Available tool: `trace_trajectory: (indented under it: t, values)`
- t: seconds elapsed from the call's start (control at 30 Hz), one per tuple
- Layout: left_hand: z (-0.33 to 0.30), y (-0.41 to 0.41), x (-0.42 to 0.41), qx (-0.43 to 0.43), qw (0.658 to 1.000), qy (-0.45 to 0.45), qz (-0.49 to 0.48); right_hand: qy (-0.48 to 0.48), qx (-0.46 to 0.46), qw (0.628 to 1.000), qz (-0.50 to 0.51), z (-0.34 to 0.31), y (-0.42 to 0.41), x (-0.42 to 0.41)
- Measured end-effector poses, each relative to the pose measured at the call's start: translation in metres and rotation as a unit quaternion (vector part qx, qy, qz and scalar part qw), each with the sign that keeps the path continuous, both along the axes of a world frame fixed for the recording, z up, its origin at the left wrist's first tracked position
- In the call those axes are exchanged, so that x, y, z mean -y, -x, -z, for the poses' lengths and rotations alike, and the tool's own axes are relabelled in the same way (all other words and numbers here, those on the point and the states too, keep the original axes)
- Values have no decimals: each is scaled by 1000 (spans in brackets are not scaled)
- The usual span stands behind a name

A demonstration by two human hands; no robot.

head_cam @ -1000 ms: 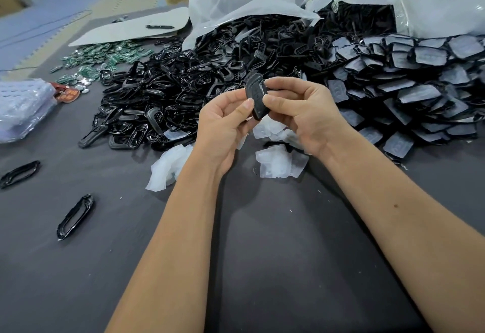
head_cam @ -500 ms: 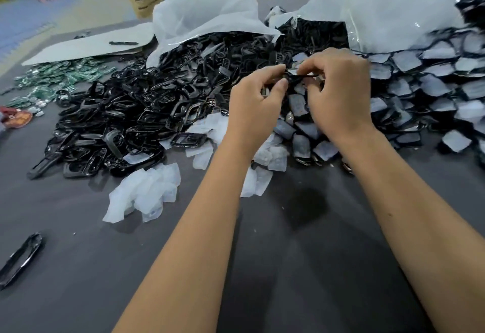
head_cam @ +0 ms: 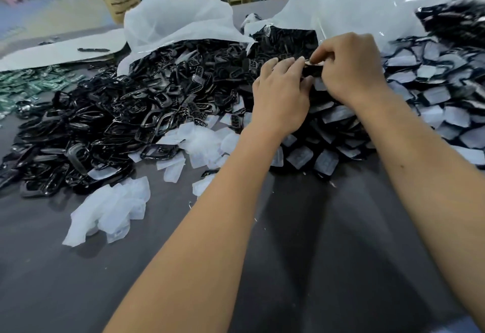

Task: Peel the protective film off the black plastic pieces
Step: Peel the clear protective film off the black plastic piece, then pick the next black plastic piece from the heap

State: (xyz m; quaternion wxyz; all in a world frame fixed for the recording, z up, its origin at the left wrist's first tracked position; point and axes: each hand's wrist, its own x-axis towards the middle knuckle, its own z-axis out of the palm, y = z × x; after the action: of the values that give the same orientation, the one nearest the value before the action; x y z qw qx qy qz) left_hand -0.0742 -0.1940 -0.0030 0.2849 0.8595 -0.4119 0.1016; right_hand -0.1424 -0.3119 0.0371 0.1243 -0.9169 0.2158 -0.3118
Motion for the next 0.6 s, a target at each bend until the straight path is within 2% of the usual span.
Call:
trace_trajectory:
  t: [0.13, 0.27, 0.33, 0.43, 0.6]
  values:
    - [-3, 0, -15, -1, 998, 50, -34, 5, 20, 1000, -1, -6, -4, -11]
    - [0, -6, -42, -25, 994, 49, -92, 6, 63, 997, -33, -8, -14, -40]
    - [6, -12, -61, -27, 989, 32, -141, 17, 50, 996, -66, -3, -25, -61]
    - [16, -23, -90, -32, 972, -26, -232, 32, -17, 991, -130, 12, -46, -91]
    - [22, -44, -139, -33, 929, -86, -357, 104, -206, 956, -184, 41, -76, -126]
